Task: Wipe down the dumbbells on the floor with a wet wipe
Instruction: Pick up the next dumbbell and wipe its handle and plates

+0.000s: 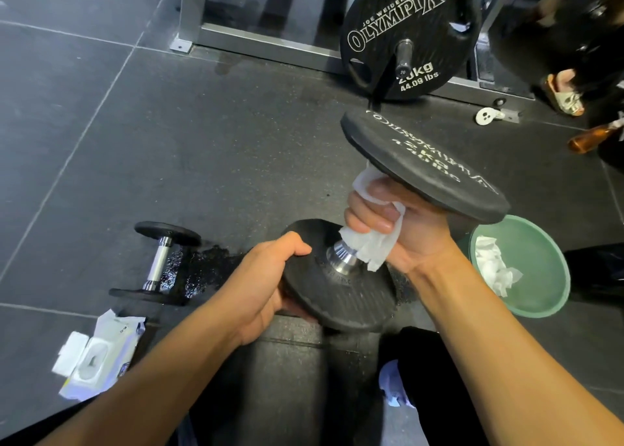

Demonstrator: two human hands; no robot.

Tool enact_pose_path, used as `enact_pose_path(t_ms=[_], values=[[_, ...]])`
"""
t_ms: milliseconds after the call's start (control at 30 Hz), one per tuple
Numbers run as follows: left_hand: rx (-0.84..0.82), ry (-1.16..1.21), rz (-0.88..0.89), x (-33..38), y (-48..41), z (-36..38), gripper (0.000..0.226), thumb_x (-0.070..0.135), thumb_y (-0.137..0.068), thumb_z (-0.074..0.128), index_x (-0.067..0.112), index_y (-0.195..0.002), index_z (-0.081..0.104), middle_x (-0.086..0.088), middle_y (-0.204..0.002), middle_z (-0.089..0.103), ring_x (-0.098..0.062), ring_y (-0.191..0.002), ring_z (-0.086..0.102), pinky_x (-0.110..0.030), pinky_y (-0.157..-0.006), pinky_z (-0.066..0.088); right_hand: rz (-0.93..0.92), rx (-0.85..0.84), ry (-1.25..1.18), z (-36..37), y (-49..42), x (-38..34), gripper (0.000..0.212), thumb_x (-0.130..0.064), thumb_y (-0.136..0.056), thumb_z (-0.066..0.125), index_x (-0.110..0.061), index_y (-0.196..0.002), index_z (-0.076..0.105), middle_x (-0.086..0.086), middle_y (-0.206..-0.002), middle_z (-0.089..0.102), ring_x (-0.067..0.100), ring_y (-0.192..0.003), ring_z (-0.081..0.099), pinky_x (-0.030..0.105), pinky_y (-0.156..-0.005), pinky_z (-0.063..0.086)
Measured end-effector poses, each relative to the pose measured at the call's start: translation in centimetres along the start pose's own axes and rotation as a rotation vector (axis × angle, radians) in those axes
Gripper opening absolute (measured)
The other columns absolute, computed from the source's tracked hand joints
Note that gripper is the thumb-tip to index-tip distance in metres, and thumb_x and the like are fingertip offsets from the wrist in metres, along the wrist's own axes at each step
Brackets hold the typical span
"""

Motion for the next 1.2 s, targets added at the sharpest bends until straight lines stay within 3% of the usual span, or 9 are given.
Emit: enact_pose_path(t_ms=[100, 233, 300, 400, 533, 667, 767, 1033, 1200], values=[[0.011, 0.016, 0.081, -0.1, -0.2, 0.3, 0.018, 0.016, -0.1, 0.056, 0.0, -0.103, 0.064, -0.016, -0.079, 0.075, -0.028, -0.064, 0.074, -0.039, -0.048, 0.059, -0.039, 0.259, 0.019, 0.0, -0.4, 0.4, 0.032, -0.018, -0.068, 0.081, -0.021, -0.053, 0.053, -0.007, -0.047, 0.036, 0.015, -0.044, 0.022, 0.029, -0.053, 0.025], [0.007, -0.002, 0.168, -0.4, 0.1, 1.0, 0.014, 0.012, -0.102, 0.055, 0.004, -0.104, 0.066, -0.019, -0.089, 0.079, -0.033, -0.078, 0.079, -0.042, -0.056, 0.063, -0.038, 0.596, 0.05, 0.0, -0.6, 0.9, 0.039, -0.011, -0.077, 0.058, -0.019, -0.055, 0.028, 0.003, -0.053, 0.015, 0.02, -0.049, 0.013, 0.038, -0.057, 0.016], [0.01, 0.006, 0.212, -0.7, 0.4, 1.5, 0.016, 0.01, -0.103, 0.054, 0.004, -0.111, 0.067, -0.024, -0.101, 0.078, -0.037, -0.089, 0.079, -0.046, -0.063, 0.065, -0.022, 0.68, 0.136, 0.5, -0.6, 1.2, 0.037, -0.006, -0.082, 0.054, -0.019, -0.056, 0.03, 0.01, -0.064, 0.009, 0.025, -0.059, 0.009, 0.041, -0.059, 0.015], [0.044, 0.013, 0.267, -0.9, 0.4, 2.1, 0.016, 0.007, -0.104, 0.054, 0.008, -0.112, 0.067, -0.022, -0.099, 0.077, -0.039, -0.085, 0.079, -0.047, -0.061, 0.066, -0.037, 0.826, 0.245, 0.5, -0.7, 2.5, 0.026, 0.001, -0.083, 0.052, -0.014, -0.069, 0.037, 0.011, -0.067, 0.015, 0.025, -0.06, 0.016, 0.037, -0.055, 0.024], [0.074, -0.01, 0.323, -0.5, 0.5, 2.4, 0.019, 0.004, -0.102, 0.055, 0.011, -0.117, 0.065, -0.028, -0.096, 0.072, -0.04, -0.075, 0.078, -0.046, -0.052, 0.064, -0.073, 0.905, 0.235, -0.1, -1.0, 3.6, 0.014, 0.0, -0.076, 0.058, -0.01, -0.078, 0.049, 0.005, -0.055, 0.043, 0.021, -0.052, 0.046, 0.037, -0.058, 0.041], [0.055, -0.003, 0.246, -0.1, 0.0, 1.8, 0.012, 0.01, -0.102, 0.055, 0.008, -0.109, 0.065, -0.013, -0.081, 0.069, -0.034, -0.065, 0.075, -0.045, -0.045, 0.061, -0.044, 0.804, 0.134, 0.6, -0.7, 2.5, 0.022, 0.006, -0.08, 0.054, -0.008, -0.065, 0.047, 0.007, -0.055, 0.027, 0.019, -0.049, 0.03, 0.034, -0.053, 0.033], [0.042, 0.05, 0.075, 0.8, -0.3, 1.1, 0.018, 0.015, -0.099, 0.054, -0.001, -0.101, 0.062, -0.02, -0.084, 0.067, -0.034, -0.057, 0.069, -0.039, -0.039, 0.055, 0.035, 0.653, 0.134, 0.9, -0.4, 1.5, 0.036, 0.002, -0.08, 0.05, -0.017, -0.058, 0.03, 0.008, -0.055, 0.012, 0.023, -0.05, 0.013, 0.04, -0.056, 0.019], [-0.118, -0.172, -0.254, 2.4, -0.6, -1.2, 0.021, 0.024, -0.085, 0.056, 0.008, -0.074, 0.064, -0.008, -0.056, 0.052, -0.018, -0.037, 0.05, -0.022, -0.03, 0.04, 0.165, 0.142, -0.185, 0.9, 0.3, 0.5, 0.039, -0.015, -0.068, 0.065, -0.017, -0.04, 0.038, -0.005, -0.034, 0.031, 0.007, -0.033, 0.033, 0.022, -0.044, 0.034], [-0.231, -0.09, -0.233, 1.9, -0.8, -0.8, 0.028, 0.022, -0.073, 0.06, 0.004, -0.09, 0.074, -0.014, -0.073, 0.073, -0.023, -0.053, 0.068, -0.032, -0.045, 0.056, 0.073, 0.182, -0.261, 0.7, 0.1, -0.5, 0.038, -0.017, -0.07, 0.077, -0.019, -0.046, 0.047, -0.007, -0.037, 0.034, 0.006, -0.035, 0.034, 0.022, -0.045, 0.026]])
Point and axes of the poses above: each hand's wrist, its own y-axis away from the middle knuckle, its own z-axis out of the palm, x = y × z, the point moved 2 cm from there along -y, towards the middle knuckle
